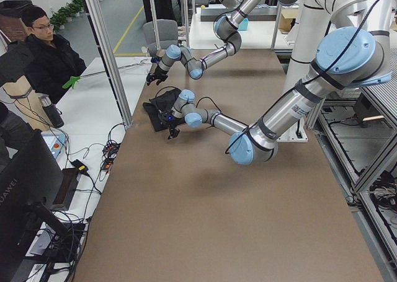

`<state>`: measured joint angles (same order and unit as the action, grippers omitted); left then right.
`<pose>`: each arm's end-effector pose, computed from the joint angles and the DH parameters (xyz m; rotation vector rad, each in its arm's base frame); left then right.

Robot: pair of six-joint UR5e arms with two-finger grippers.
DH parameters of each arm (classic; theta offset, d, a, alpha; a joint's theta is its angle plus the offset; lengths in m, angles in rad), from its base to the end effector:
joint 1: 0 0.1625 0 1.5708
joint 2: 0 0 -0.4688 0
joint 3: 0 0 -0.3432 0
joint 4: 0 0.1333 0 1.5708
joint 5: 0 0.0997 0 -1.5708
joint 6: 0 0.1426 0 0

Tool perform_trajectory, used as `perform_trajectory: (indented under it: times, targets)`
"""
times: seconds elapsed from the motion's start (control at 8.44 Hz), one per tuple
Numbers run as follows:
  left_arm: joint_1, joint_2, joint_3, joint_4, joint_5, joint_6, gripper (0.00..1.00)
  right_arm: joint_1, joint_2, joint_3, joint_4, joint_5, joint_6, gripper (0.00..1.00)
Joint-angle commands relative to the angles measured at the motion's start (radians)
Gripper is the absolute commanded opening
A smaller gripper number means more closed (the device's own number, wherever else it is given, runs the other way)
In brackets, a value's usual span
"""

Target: Fold clothes

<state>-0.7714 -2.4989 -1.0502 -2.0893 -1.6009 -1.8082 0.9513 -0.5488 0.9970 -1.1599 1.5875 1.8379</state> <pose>0.5296 -0.6950 0.3134 0.2260 0.9363 -0.9194 -0.4057 -0.7944 0.2760 0.2899 -0.8637 1.1316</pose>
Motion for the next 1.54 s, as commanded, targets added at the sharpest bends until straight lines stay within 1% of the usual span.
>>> perform_trajectory:
  times: [0.0,0.12,0.24,0.36,0.47,0.59,0.71,0.83,0.95,1.07,1.19,1.3,1.42]
  targets:
    - [0.015,-0.008,-0.045,0.012,-0.001,-0.005,0.95,-0.041,-0.105,0.152,0.003,0.047,0.033,0.77]
    - [0.012,-0.017,-0.057,0.026,-0.010,-0.003,0.95,-0.043,-0.176,0.246,0.002,0.104,0.026,0.75]
    - [0.012,-0.027,-0.095,0.078,-0.014,-0.002,0.95,-0.043,-0.198,0.268,0.003,0.149,0.009,0.74]
    - [0.018,-0.032,-0.143,0.119,-0.025,-0.022,0.95,-0.043,-0.206,0.269,0.005,0.155,-0.038,0.74]
    - [0.067,-0.032,-0.184,0.130,-0.024,-0.098,0.94,-0.042,-0.209,0.273,0.006,0.158,-0.066,0.74]
    - [0.125,-0.032,-0.188,0.130,-0.014,-0.141,0.94,-0.030,-0.209,0.273,0.005,0.161,-0.094,0.73]
    - [0.132,-0.034,-0.197,0.130,-0.014,-0.164,0.94,-0.014,-0.210,0.273,0.003,0.189,-0.129,0.73]
    - [0.127,-0.032,-0.220,0.136,-0.016,-0.161,0.93,0.012,-0.239,0.276,0.009,0.234,-0.158,0.75]
    - [0.100,-0.022,-0.255,0.178,-0.020,-0.128,0.93,0.053,-0.290,0.316,0.006,0.273,-0.249,0.75]
    - [0.045,-0.009,-0.328,0.298,-0.030,0.036,0.93,0.122,-0.348,0.346,-0.001,0.343,-0.455,0.77]
    - [0.002,0.033,-0.438,0.427,-0.036,0.226,0.93,0.180,-0.405,0.347,-0.003,0.376,-0.667,0.91]
    - [-0.037,0.113,-0.558,0.489,-0.040,0.351,0.93,0.231,-0.460,0.350,-0.003,0.384,-0.812,0.91]
    - [-0.078,0.200,-0.661,0.556,-0.042,0.532,0.94,0.278,-0.508,0.348,-0.003,0.381,-0.989,0.92]
